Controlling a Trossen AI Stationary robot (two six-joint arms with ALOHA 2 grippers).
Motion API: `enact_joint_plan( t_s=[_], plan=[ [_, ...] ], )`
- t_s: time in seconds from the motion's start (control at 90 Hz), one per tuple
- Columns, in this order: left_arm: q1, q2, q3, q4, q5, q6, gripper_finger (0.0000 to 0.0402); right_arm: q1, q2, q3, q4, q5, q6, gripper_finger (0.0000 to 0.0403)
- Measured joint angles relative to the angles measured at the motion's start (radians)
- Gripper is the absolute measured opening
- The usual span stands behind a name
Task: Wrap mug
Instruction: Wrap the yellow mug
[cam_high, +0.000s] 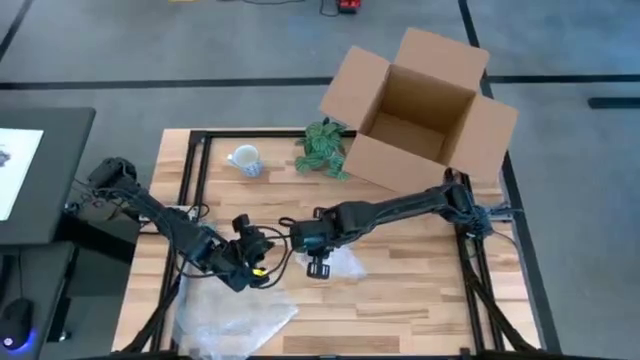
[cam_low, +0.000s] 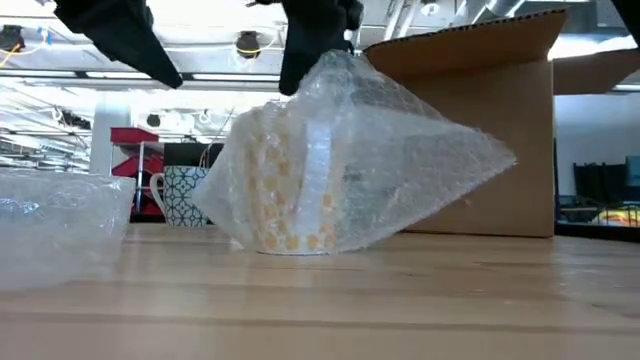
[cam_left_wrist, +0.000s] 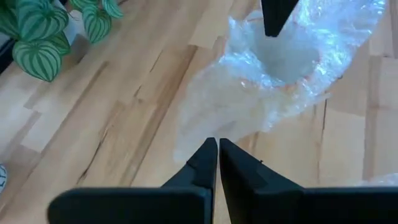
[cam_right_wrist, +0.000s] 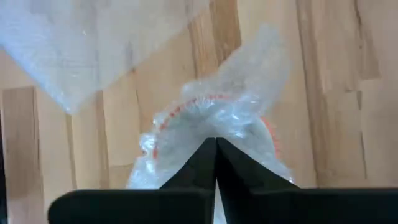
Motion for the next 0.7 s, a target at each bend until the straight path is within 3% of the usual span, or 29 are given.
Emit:
enact_joint_plan(
  t_s=[0.356, 0.7],
  plan=[
    [-0.029, 0.0, 0.0, -0.007, -0.02, -0.004, 0.0, -0.019, 0.147, 0.003, 0.009, 0.026, 0.002, 0.0],
    [-0.029, 0.0, 0.0, -0.011, -0.02, -0.01, 0.0, -0.017, 0.232, 0.01, -0.008, -0.053, -0.049, 0.0]
  ],
)
